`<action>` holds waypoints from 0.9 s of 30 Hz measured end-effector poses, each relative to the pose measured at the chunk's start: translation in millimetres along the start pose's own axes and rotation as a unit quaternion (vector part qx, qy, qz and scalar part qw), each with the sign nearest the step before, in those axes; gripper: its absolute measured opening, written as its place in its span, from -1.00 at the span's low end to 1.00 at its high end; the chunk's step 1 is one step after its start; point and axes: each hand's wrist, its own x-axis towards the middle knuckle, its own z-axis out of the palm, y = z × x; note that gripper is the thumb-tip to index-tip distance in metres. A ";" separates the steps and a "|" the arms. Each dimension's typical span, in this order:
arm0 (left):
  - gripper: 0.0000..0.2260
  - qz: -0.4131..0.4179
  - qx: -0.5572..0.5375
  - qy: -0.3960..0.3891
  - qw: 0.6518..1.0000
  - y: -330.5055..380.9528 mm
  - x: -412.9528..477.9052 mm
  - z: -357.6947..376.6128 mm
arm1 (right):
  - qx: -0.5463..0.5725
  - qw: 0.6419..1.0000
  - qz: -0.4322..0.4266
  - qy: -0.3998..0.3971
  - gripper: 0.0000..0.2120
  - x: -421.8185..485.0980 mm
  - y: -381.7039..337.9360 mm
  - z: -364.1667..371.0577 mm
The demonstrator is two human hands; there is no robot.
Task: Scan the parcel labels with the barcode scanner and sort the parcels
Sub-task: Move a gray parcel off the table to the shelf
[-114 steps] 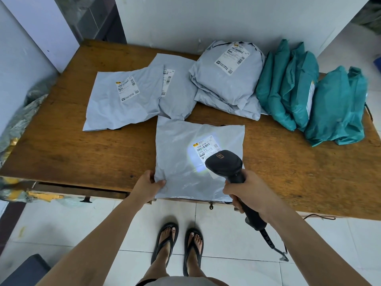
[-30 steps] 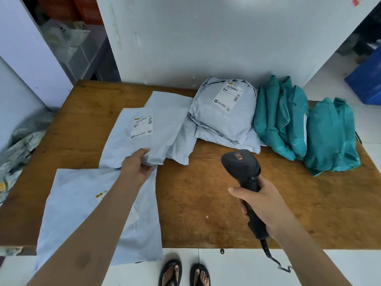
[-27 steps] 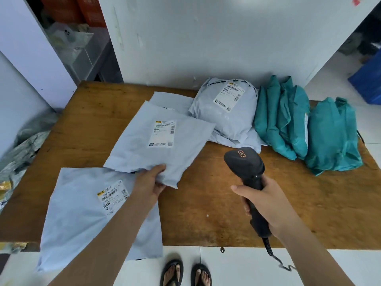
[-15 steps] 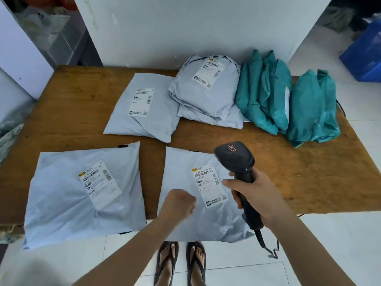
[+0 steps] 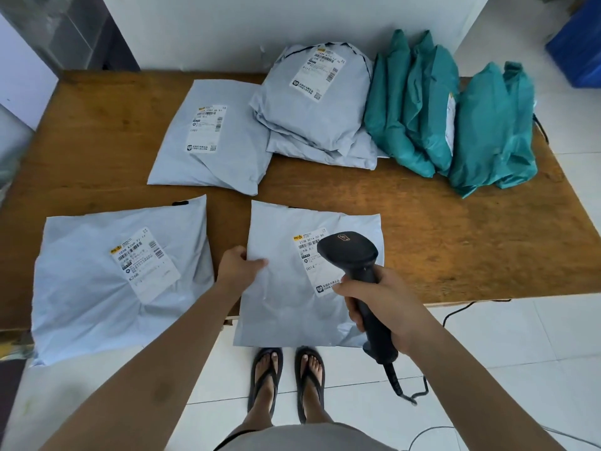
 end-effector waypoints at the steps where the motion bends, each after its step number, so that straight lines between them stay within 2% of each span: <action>1: -0.80 0.005 -0.006 -0.002 1.000 0.1 -1.1 -0.7 | -0.007 1.000 0.001 -0.003 -0.88 0.3 -0.2 1.3; 11: -0.82 -0.005 -0.052 0.005 0.999 -5.7 -3.9 -2.4 | -0.021 0.999 0.026 -0.007 -0.91 0.7 3.0 5.6; 18: -0.89 0.006 -0.053 0.003 0.999 -5.1 -7.2 -3.7 | -0.024 0.999 0.036 -0.007 -0.90 -1.9 2.1 8.0; 27: -0.87 0.020 -0.043 0.002 0.999 -2.3 -11.8 -5.7 | -0.028 0.999 0.030 -0.005 -0.90 -5.4 -0.8 13.0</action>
